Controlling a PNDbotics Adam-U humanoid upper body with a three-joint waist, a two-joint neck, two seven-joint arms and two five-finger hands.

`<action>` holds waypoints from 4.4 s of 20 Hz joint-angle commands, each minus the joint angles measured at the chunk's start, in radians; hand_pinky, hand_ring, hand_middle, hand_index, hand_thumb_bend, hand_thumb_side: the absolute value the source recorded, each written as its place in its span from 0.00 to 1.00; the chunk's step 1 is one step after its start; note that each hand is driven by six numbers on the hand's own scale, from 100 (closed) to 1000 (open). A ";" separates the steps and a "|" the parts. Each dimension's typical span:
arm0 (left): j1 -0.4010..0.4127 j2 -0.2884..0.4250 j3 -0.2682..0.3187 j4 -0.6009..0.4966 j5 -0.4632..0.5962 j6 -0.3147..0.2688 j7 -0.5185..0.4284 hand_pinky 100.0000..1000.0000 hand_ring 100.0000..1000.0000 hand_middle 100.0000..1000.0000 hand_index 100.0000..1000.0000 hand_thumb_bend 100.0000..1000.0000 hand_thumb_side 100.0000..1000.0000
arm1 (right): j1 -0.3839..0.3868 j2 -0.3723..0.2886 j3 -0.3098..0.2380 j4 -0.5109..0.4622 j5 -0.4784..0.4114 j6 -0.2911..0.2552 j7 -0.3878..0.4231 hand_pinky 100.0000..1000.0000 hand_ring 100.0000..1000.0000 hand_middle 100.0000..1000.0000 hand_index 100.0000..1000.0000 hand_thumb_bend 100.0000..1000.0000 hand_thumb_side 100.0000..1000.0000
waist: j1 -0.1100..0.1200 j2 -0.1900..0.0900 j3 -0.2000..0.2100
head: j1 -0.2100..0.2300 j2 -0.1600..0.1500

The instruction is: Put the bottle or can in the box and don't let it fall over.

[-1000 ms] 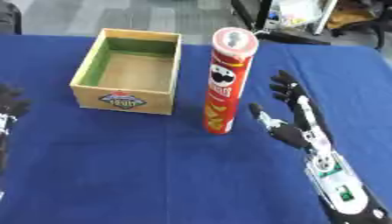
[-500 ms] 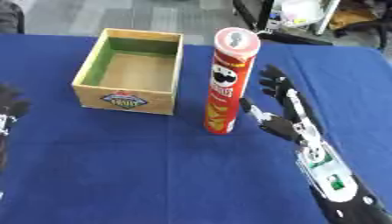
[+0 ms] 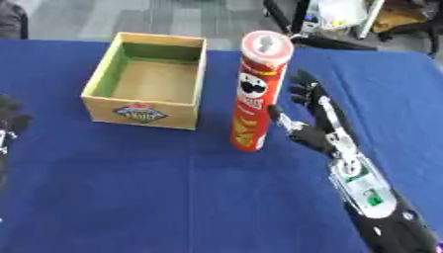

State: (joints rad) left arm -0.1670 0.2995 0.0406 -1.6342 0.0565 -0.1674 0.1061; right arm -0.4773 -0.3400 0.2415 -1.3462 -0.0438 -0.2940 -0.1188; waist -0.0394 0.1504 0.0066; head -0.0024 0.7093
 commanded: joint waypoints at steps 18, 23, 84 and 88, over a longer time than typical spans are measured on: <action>-0.013 0.005 0.002 -0.016 0.003 -0.002 -0.006 0.86 0.78 0.81 0.94 0.40 0.72 | -0.059 0.018 0.013 0.012 -0.007 -0.018 0.023 0.84 0.86 0.86 1.00 0.42 0.34 | 0.001 -0.011 0.009 | -0.006 -0.008; -0.015 0.005 0.001 -0.017 0.004 -0.002 -0.007 0.86 0.78 0.81 0.94 0.40 0.72 | -0.069 0.022 0.016 0.017 -0.009 -0.019 0.027 0.84 0.86 0.86 1.00 0.42 0.34 | 0.000 -0.011 0.011 | -0.007 -0.009; -0.018 0.001 -0.002 -0.017 0.014 0.000 -0.012 0.86 0.78 0.80 0.94 0.41 0.72 | -0.163 0.079 0.024 0.112 -0.054 -0.063 0.040 0.78 0.78 0.78 0.99 0.25 0.23 | 0.008 -0.009 0.034 | -0.022 -0.007; -0.018 0.001 -0.002 -0.017 0.014 0.000 -0.012 0.86 0.78 0.80 0.94 0.41 0.72 | -0.165 0.082 0.024 0.117 -0.051 -0.069 0.033 0.73 0.72 0.70 0.96 0.15 0.11 | 0.009 -0.009 0.035 | -0.023 -0.006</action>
State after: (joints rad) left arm -0.1751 0.2913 0.0396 -1.6342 0.0664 -0.1670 0.0974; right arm -0.6249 -0.2492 0.2719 -1.2300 -0.0937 -0.3584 -0.0850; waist -0.0354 0.1529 0.0416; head -0.0215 0.7089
